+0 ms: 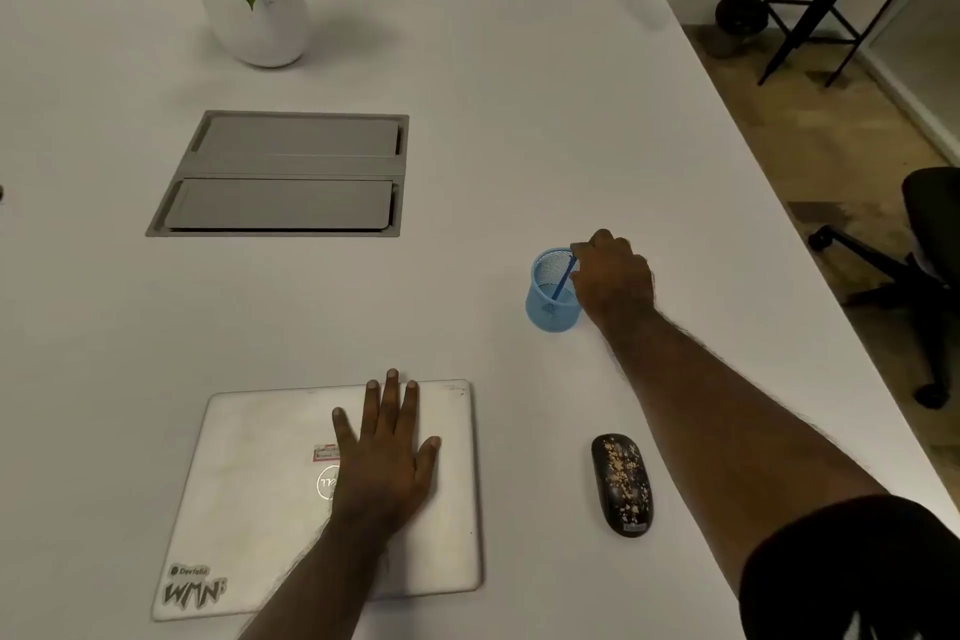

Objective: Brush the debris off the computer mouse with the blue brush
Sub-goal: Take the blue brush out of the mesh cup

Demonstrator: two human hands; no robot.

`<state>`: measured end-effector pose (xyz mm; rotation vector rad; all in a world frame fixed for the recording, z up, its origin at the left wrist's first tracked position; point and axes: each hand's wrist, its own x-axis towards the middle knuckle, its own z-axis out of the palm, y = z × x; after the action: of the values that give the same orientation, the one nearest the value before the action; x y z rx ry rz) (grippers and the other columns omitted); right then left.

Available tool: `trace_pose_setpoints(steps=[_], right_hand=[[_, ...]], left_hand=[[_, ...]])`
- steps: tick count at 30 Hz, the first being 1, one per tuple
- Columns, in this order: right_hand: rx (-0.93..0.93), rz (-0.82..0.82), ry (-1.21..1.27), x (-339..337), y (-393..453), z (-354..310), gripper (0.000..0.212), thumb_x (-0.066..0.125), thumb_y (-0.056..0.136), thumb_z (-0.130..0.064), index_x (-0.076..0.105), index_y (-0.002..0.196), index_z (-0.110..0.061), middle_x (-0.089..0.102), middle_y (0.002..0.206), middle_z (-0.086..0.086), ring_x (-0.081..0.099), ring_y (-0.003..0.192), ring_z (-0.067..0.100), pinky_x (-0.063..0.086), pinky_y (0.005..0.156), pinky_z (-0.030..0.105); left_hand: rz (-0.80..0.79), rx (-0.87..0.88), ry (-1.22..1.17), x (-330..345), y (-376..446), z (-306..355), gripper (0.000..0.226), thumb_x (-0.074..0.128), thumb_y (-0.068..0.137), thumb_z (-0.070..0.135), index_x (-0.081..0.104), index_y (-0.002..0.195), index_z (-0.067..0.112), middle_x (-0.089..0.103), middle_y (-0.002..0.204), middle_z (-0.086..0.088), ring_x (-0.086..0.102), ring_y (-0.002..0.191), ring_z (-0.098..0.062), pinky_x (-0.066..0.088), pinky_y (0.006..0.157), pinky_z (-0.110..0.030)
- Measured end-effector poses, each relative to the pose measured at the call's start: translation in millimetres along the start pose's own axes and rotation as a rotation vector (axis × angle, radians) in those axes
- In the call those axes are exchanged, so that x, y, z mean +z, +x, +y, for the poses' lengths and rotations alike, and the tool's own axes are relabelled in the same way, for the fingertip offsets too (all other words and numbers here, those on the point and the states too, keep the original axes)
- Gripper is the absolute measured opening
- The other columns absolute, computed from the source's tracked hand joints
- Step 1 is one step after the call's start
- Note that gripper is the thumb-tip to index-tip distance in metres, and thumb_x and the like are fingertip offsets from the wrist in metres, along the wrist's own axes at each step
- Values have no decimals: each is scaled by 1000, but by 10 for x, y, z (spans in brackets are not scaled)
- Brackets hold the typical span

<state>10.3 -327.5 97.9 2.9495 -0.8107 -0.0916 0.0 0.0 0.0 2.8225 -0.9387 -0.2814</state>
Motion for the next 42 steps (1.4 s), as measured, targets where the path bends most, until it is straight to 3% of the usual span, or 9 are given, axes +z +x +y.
trace_pose_setpoints(steps=[10,16,23,30,37,42], right_hand=[[15,48,-28,31,-2,34,26,59,92,-13,64,118,-14,61,118,9,61,103,29,48,75,38],[-94,21,-104,10,24,47,29,56,96,-13,65,123,-16,55,123,11,59,102,30,49,72,37],[-136,-90,-275,-161,90,-59,30,68,89,-17,65,118,-9,49,133,12,58,109,27,48,78,33],[-150,-35,-292,-215,110,1,26,65,91,-18,66,116,-10,56,123,10,61,104,27,48,74,34],[-43,82,-87,-399,-69,296,19,59,94,-15,73,105,-12,65,110,13,63,101,37,47,78,38],[210,101,458,-516,-657,671,17,73,87,-30,77,98,-18,68,102,8,64,95,28,48,79,38]], left_hand=[[-34,-16,9,-9,11,-1,70,29,91,50,23,151,15,13,161,-9,15,147,-33,19,108,-68],[-56,-14,21,-19,16,6,70,30,91,49,25,151,14,16,161,-10,18,146,-34,23,107,-69],[-62,-26,7,-16,13,2,70,29,91,49,22,152,15,12,161,-8,15,147,-32,20,108,-68],[-78,-36,1,-12,14,5,71,27,91,50,17,153,16,7,162,-7,10,148,-31,16,110,-67],[-115,-29,18,-127,15,-25,74,19,91,54,9,153,16,-3,162,-7,1,149,-32,11,114,-63],[-86,-29,-12,-288,15,86,75,16,91,54,5,153,15,-5,162,-8,-2,149,-30,10,116,-59]])
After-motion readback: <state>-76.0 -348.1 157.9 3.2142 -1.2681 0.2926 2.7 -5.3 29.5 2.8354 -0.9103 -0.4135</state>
